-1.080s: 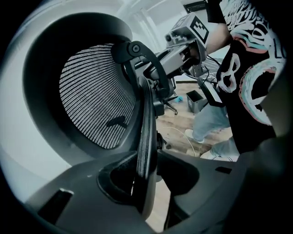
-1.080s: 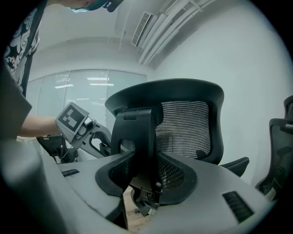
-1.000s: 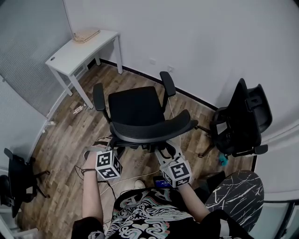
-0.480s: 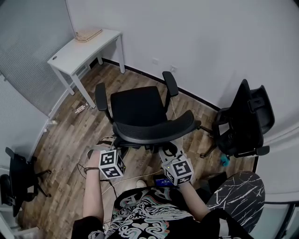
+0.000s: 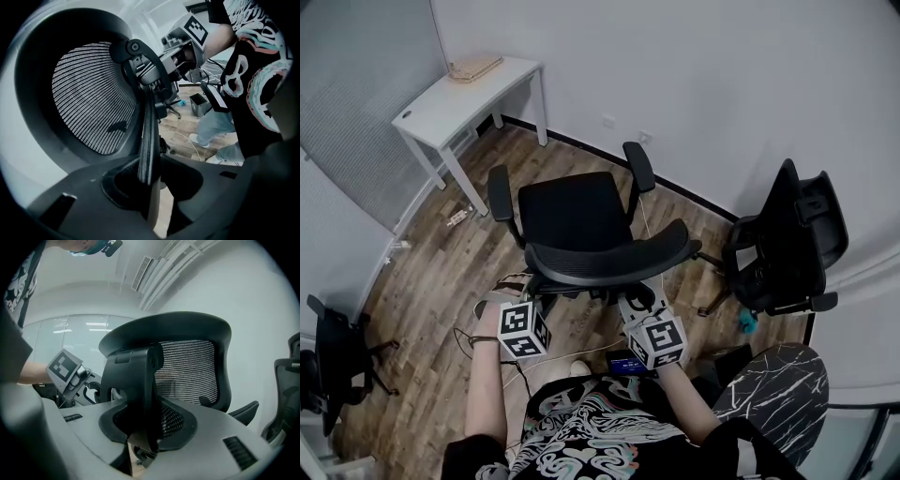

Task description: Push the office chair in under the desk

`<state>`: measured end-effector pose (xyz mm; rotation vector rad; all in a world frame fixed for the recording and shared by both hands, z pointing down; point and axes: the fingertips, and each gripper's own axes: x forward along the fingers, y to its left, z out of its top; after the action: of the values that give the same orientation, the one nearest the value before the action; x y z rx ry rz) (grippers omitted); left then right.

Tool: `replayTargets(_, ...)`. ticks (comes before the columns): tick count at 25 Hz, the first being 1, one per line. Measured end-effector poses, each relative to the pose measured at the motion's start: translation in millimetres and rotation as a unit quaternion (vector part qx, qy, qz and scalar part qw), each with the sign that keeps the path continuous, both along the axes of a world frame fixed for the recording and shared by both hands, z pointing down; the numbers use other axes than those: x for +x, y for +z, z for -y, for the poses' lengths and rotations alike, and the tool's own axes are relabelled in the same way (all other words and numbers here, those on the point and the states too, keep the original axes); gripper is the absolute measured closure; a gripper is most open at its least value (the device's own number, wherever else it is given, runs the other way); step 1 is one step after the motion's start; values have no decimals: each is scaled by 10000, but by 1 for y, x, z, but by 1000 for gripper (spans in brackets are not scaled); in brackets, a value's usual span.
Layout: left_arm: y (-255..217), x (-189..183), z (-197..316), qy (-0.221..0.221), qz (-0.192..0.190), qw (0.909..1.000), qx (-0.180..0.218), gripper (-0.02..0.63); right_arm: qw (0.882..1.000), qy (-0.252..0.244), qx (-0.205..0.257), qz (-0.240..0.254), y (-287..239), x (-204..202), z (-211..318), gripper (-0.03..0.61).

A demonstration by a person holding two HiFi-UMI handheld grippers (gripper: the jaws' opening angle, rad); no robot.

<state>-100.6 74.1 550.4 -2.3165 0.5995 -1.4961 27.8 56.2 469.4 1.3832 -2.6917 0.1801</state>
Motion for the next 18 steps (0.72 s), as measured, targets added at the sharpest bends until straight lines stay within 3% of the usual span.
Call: replayTargets(18, 2, 3, 7, 238, -315, 9992, 87, 465, 9997, 74, 4, 243, 0, 3, 9, 480)
